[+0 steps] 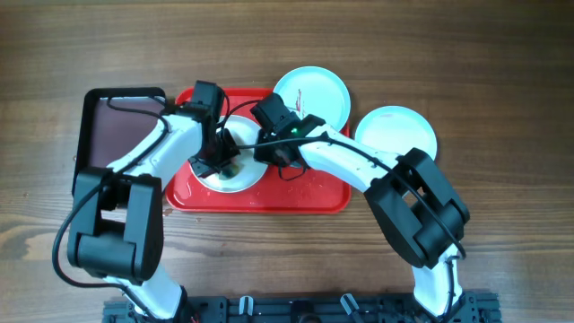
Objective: Clean dirty plates on tray and stack at the side
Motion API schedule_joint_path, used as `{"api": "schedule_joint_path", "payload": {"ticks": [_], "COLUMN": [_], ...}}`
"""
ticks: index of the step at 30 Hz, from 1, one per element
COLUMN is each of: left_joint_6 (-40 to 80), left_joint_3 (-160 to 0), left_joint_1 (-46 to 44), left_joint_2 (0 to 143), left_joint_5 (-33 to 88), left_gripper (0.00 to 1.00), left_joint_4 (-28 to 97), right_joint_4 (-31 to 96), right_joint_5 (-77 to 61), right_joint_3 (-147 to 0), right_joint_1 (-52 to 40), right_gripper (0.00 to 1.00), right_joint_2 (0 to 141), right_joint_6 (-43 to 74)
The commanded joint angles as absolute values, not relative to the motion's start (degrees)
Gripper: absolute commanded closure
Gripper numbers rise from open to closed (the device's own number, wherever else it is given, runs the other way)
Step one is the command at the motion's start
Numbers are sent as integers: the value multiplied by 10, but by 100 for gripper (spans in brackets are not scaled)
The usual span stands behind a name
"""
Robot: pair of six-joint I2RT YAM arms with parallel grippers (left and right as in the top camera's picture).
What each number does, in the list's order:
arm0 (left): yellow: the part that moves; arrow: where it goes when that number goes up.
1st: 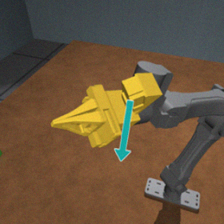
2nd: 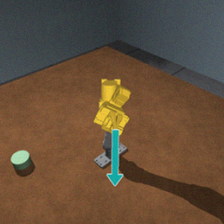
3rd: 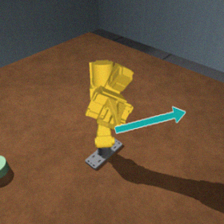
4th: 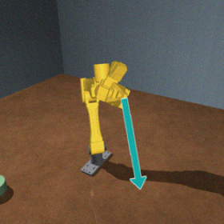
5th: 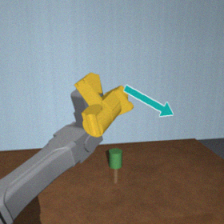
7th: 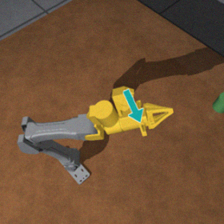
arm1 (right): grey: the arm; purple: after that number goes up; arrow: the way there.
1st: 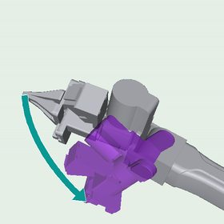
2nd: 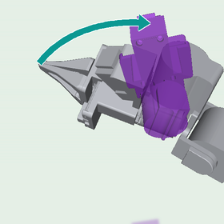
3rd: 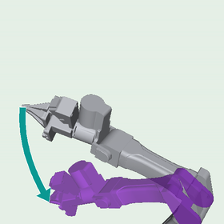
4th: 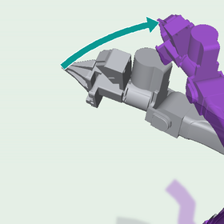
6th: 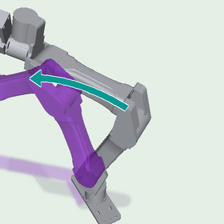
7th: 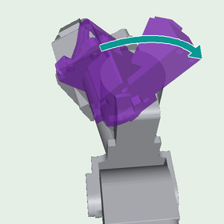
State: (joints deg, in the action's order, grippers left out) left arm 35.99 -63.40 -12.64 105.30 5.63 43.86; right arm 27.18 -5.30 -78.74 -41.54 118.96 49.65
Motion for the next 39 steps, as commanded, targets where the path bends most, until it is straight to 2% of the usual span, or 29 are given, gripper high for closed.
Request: {"api": "schedule_joint_path", "payload": {"ticks": [1,4,10,20,26,31,39], "left_joint_6": [390,390,387,347,342,284,285], "left_joint_3": [-609,-609,-609,-613,-659,-751,-849], "left_joint_1": [-157,-169,-178,-178,-178,-168,-113], "left_joint_2": [1058,1058,1058,1058,1049,1029,1012], "left_joint_5": [81,28,-155,-304,-287,-192,-65], "left_gripper": [96,96,96,96,96,96,96], "left_joint_4": [448,453,452,450,444,453,482], "right_joint_4": [265,265,265,269,278,287,293], "right_joint_5": [-41,-41,-41,-41,-40,-41,-73], "right_joint_3": [-783,-783,-783,-783,-783,-783,-783], "right_joint_1": [-417,-417,-417,-417,-417,-417,-417], "right_gripper": [96,96,96,96,96,96,96], "right_joint_2": [1210,1210,1210,1210,1210,1210,1210], "right_joint_6": [495,495,484,472,464,419,332]}}
